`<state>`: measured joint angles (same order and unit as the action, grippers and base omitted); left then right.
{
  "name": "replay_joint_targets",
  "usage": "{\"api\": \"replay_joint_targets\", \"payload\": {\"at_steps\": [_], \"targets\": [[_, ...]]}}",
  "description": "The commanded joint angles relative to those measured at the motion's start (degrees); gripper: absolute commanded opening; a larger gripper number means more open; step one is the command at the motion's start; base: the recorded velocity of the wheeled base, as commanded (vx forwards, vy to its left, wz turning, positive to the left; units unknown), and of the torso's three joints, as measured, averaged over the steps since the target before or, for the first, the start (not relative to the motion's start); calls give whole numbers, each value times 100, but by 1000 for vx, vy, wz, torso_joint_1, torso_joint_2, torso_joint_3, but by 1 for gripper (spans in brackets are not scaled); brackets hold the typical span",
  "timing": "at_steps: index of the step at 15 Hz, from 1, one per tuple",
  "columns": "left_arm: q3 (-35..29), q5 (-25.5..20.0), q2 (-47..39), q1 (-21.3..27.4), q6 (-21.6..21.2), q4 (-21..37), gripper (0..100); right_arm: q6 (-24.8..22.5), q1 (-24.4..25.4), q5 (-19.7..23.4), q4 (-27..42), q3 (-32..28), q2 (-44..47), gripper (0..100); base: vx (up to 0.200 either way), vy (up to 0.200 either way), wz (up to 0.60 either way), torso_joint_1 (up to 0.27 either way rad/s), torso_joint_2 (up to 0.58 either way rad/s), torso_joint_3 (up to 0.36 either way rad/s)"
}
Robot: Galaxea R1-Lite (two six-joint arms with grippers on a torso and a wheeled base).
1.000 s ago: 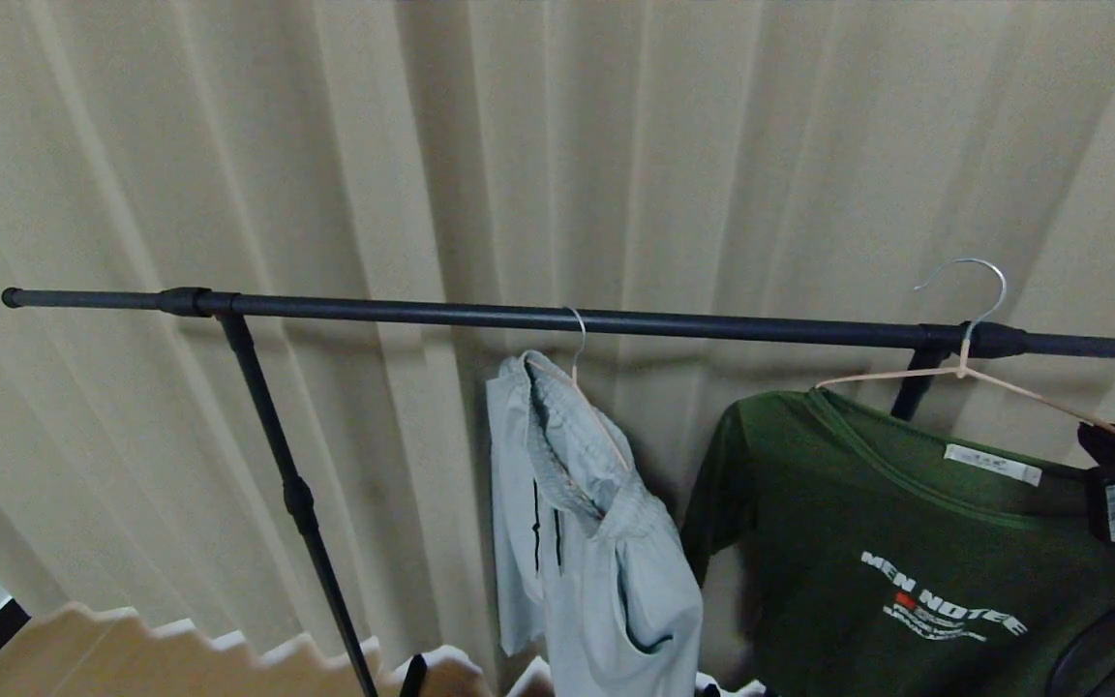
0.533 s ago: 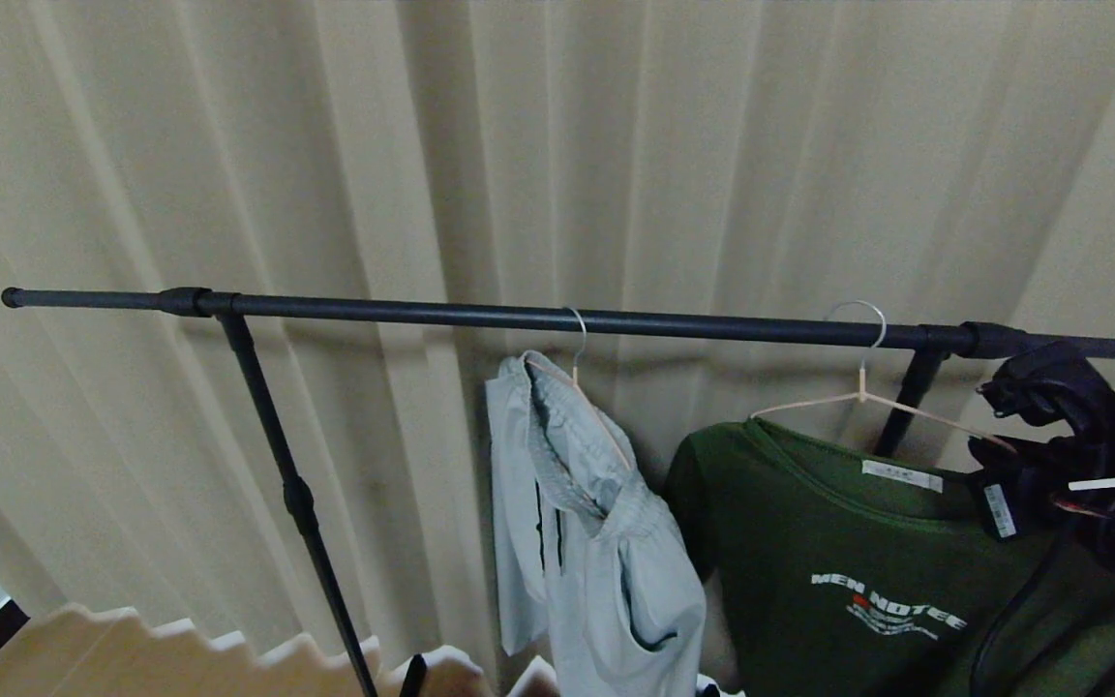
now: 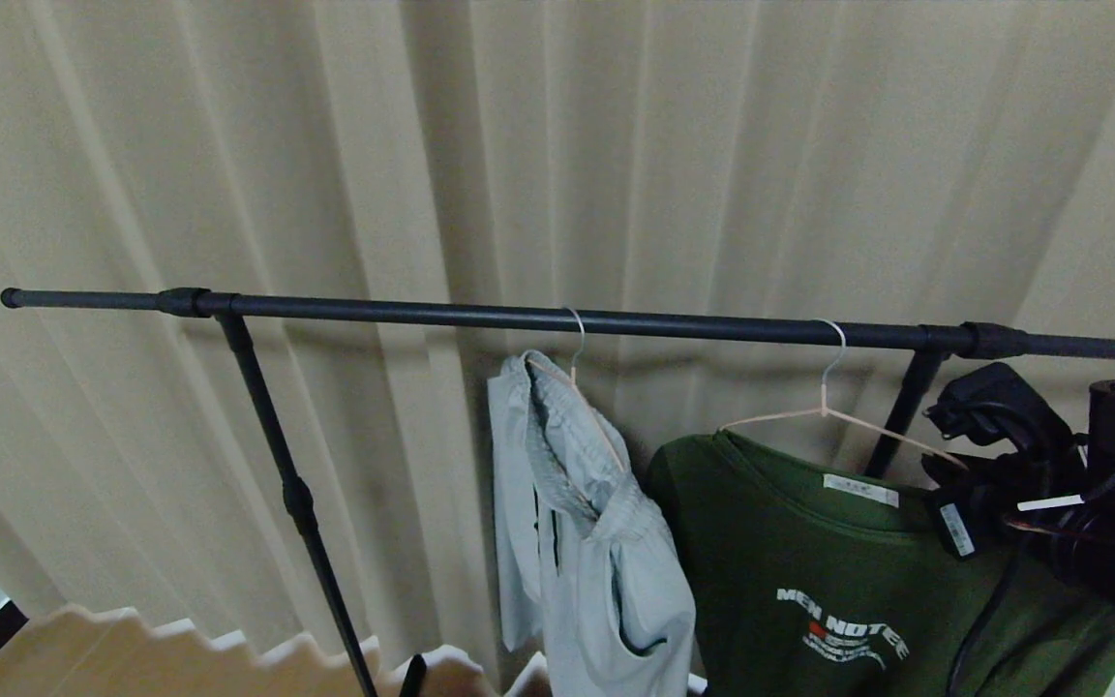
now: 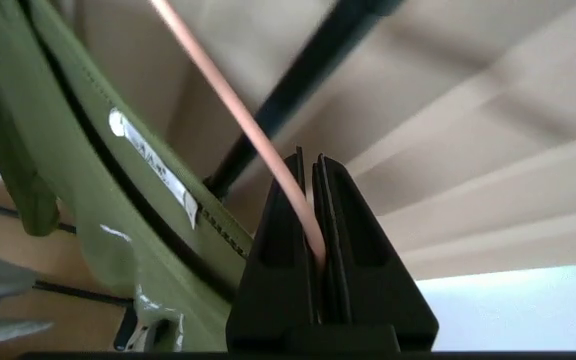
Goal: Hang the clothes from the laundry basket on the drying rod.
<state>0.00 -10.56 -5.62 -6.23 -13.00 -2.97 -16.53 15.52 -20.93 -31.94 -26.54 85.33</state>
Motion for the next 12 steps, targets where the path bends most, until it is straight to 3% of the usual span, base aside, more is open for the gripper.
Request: {"api": "replay_joint_targets", "payload": {"at_steps": [1, 2, 8, 12], "targets": [[0, 1, -9, -1, -1, -1, 100, 1, 57, 10, 4, 0, 1, 0, 0, 0, 0, 0, 0, 0], [0, 1, -9, -1, -1, -1, 100, 9, 74, 10, 4, 26, 1, 100, 0, 0, 0, 0, 0, 0], [0, 1, -9, -1, 8, -1, 100, 370, 566, 203, -5, 158, -17, 100, 0, 0, 0, 0, 0, 0], [0, -8, -9, -1, 34, -1, 100, 669, 812, 1249, -533, 474, -219, 100, 0, 0, 0, 0, 0, 0]]}}
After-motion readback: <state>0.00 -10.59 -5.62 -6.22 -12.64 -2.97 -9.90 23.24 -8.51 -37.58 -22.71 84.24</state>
